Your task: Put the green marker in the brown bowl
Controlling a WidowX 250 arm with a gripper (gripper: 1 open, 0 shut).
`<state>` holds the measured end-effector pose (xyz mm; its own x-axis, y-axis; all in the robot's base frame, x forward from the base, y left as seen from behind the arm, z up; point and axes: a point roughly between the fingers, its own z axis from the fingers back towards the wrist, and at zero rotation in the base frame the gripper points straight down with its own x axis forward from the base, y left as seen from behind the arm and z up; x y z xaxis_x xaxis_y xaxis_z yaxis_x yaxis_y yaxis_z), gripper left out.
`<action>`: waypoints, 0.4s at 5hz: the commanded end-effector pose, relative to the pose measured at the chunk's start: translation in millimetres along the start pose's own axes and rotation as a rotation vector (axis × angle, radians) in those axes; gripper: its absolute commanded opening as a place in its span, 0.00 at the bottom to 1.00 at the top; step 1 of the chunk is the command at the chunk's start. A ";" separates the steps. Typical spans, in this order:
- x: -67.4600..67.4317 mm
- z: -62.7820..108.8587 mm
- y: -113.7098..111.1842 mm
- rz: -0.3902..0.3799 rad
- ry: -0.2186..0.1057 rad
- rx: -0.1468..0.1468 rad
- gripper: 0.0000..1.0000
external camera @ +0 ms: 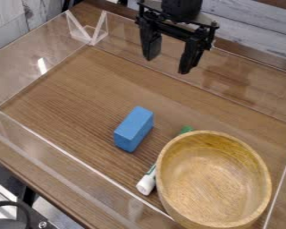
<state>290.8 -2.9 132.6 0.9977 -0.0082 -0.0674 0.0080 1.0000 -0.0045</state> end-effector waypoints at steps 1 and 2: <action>-0.7 -4.1 -5.2 0.000 -0.007 0.001 1.00; -3.8 -6.9 -14.6 0.001 -0.021 0.000 1.00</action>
<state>282.7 -16.8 110.6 0.9944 -0.0039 -0.1059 0.0037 1.0000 -0.0020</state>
